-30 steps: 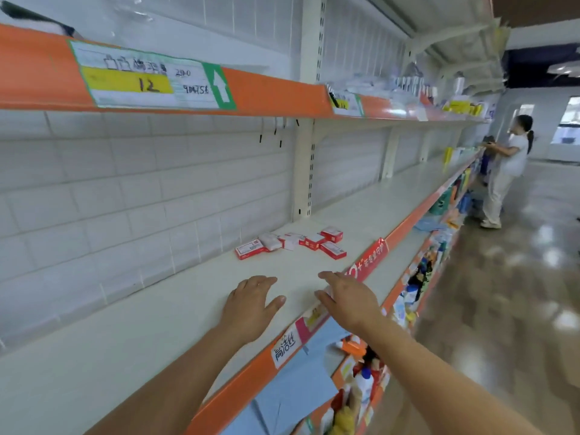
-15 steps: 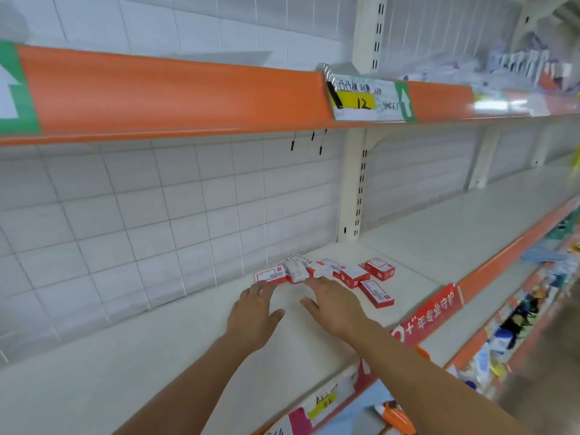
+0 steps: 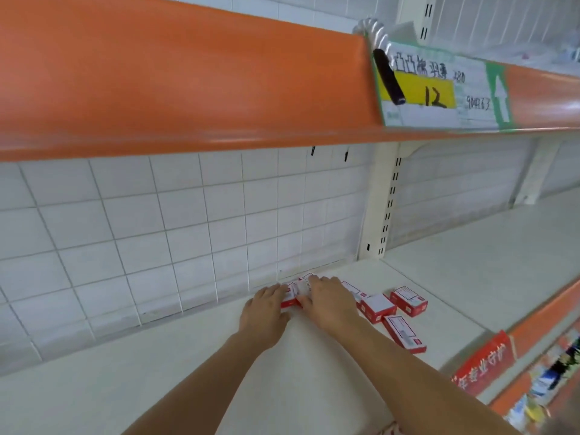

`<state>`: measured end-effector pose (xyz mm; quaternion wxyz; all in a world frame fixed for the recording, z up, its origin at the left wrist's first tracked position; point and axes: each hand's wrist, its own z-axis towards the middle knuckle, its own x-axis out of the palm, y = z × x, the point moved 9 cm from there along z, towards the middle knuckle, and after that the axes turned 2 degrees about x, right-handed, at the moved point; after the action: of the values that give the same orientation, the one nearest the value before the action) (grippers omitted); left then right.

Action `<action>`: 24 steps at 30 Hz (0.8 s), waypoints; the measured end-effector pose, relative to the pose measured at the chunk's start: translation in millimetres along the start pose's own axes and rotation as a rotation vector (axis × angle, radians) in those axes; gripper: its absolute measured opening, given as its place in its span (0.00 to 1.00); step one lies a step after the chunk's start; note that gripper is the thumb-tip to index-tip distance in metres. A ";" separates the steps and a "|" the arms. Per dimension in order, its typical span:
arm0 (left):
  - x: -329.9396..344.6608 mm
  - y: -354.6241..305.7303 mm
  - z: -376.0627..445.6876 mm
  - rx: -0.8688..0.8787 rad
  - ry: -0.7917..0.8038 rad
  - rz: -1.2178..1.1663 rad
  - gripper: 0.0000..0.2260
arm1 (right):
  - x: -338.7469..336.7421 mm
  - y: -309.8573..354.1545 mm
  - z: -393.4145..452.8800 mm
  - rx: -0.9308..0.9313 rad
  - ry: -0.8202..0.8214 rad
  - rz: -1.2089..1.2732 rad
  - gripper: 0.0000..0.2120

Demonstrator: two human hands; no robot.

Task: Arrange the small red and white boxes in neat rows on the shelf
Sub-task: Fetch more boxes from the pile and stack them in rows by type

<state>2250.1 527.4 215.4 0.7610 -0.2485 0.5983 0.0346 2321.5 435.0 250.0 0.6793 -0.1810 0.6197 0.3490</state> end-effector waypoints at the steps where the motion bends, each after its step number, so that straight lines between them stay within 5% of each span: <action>1: -2.1 0.9 1.1 -0.006 -0.014 0.008 0.24 | 1.5 0.4 3.0 -0.004 0.008 -0.013 0.22; 9: -16.5 7.0 -16.9 -0.116 -0.065 -0.025 0.16 | 4.8 10.7 8.7 -0.084 0.014 -0.133 0.17; 24: -70.2 22.7 -165.4 -0.442 -0.271 0.023 0.17 | 2.1 84.1 -79.1 -0.495 0.041 0.214 0.16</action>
<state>2074.6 495.0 246.3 0.7608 -0.3953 0.4716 0.2061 2206.2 440.0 250.4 0.5608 -0.2820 0.5450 0.5559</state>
